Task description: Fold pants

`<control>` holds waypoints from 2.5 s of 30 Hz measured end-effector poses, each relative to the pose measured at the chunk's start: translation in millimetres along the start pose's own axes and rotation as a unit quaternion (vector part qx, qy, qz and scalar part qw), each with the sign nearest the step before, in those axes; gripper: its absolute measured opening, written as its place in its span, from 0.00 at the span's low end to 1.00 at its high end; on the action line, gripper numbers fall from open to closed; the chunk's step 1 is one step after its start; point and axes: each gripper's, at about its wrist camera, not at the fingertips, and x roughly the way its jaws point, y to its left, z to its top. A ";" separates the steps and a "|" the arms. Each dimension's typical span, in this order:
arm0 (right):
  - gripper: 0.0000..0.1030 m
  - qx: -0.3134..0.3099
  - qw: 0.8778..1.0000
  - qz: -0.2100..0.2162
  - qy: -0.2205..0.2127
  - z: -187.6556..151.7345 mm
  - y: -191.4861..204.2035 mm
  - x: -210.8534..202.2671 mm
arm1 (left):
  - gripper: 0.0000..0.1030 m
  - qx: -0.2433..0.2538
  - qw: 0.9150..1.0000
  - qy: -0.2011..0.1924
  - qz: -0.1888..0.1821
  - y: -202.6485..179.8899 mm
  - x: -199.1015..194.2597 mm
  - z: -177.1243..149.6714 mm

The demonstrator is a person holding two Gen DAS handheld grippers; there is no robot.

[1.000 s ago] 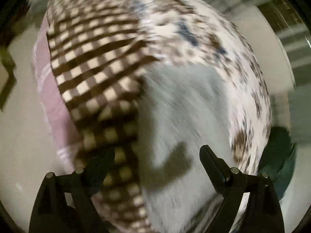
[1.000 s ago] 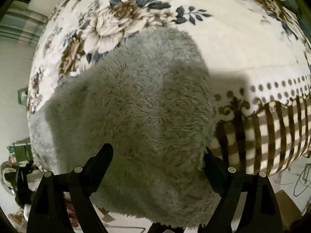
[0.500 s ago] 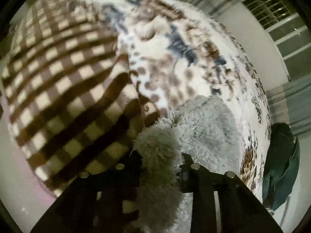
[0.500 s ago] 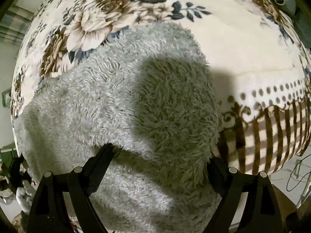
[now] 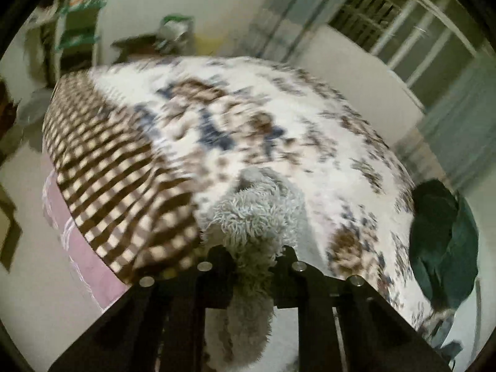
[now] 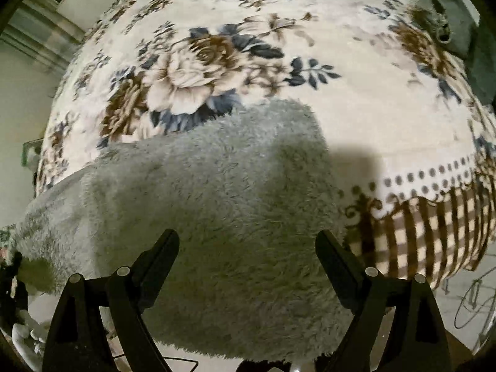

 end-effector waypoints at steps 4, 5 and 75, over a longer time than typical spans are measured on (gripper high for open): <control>0.89 -0.007 1.000 0.028 0.002 -2.6 -10.8 -12.9 | 0.13 0.057 0.997 -0.021 -0.042 -70.3 -37.8 -15.9; 0.89 -0.006 0.999 0.033 0.004 -3.3 -17.3 -16.7 | 0.13 0.069 0.996 -0.021 -0.059 -90.3 -47.1 -23.9; 0.20 0.038 0.973 0.163 0.158 -47.1 -160.2 -12.1 | 0.88 0.247 0.923 0.285 0.069 -183.8 57.9 -189.4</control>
